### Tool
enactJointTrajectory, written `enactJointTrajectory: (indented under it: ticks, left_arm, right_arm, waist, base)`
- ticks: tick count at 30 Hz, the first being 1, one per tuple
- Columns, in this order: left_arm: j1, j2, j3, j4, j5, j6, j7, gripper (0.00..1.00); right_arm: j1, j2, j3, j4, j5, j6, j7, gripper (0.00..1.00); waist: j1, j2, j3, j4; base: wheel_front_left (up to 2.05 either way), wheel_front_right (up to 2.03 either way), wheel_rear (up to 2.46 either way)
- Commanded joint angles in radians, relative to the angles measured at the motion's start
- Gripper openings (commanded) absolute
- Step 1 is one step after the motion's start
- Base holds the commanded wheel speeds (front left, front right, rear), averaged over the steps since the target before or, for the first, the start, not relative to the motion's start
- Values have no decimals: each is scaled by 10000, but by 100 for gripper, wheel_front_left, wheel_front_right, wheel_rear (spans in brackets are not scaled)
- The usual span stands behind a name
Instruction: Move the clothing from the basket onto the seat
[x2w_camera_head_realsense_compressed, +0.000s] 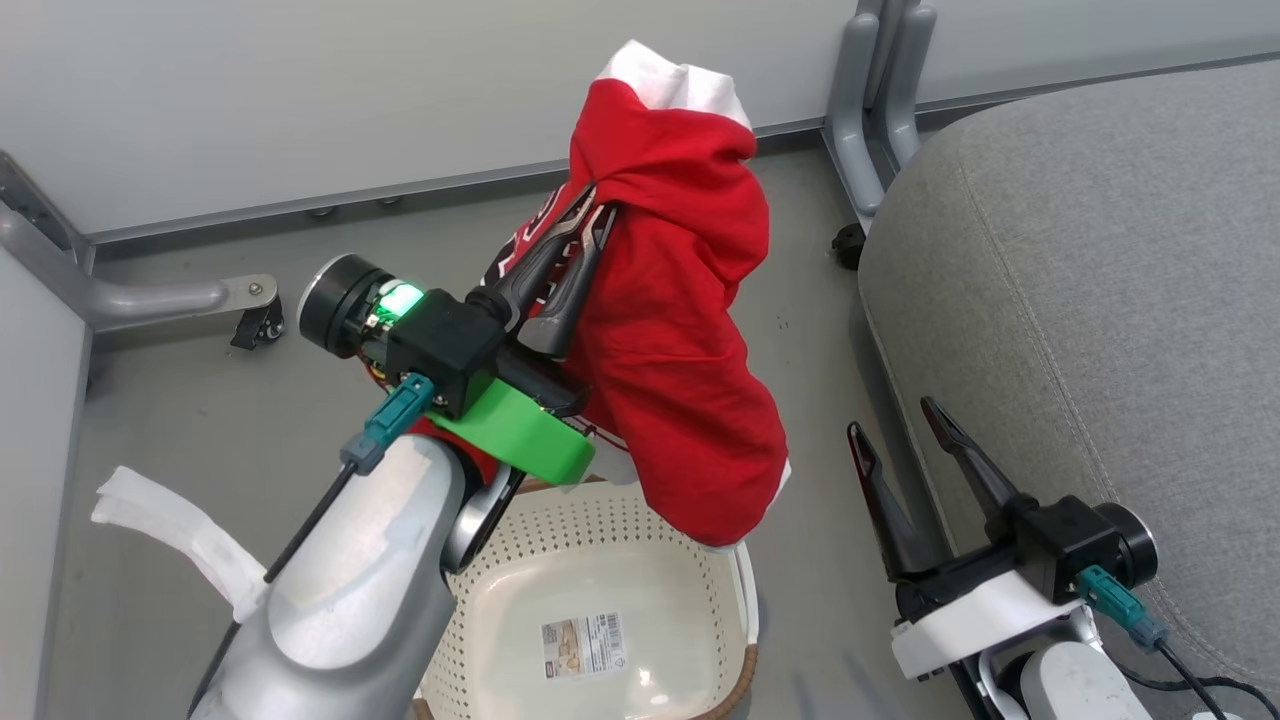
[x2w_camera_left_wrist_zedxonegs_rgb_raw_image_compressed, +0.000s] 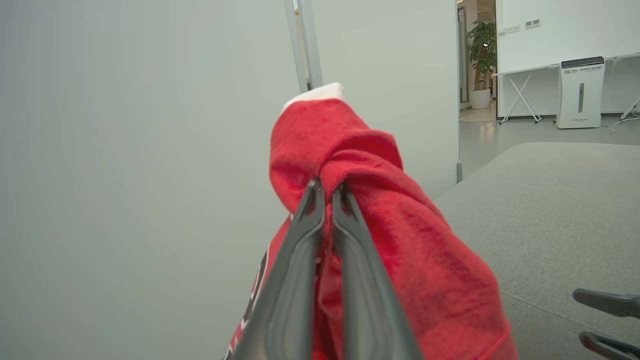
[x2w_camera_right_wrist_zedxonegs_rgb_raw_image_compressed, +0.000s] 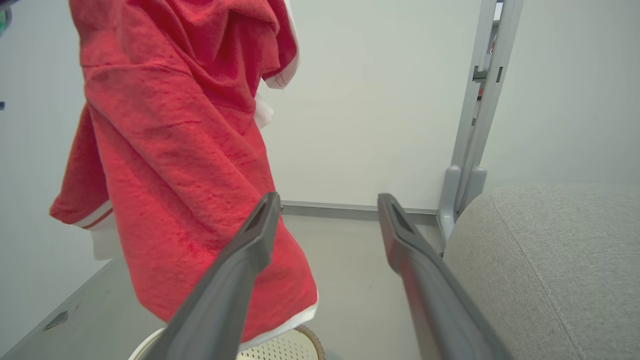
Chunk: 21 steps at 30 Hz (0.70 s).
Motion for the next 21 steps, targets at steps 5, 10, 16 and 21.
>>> enactJointTrajectory:
  ticks: [5, 10, 16, 21]
  left_arm:
    - [-30, -39, -109, -250, 64, 134, 90, 0]
    - [144, -88, -255, -244, 6, 152, 97, 0]
    - [220, -195, -503, -188, -11, 127, 115, 0]
    - [131, -296, -667, -277, -32, 124, 125, 0]
  right_arm:
    - [88, -34, 43, -129, 74, -10, -49, 100]
    - [-168, -32, 354, -483, 12, -10, -49, 100]
    - [-719, -34, 1238, -782, 30, -10, -49, 100]
    - [-1341, -35, 1864, -273, 134, -10, -49, 100]
  waist:
    - [1, 95, -77, -49]
    - [1, 95, -146, -68]
    - [1, 95, -187, -23]
    - [1, 95, -124, 63]
  base:
    - [0, 0, 0]
    - [0, 0, 0]
    - [0, 0, 0]
    - [0, 0, 0]
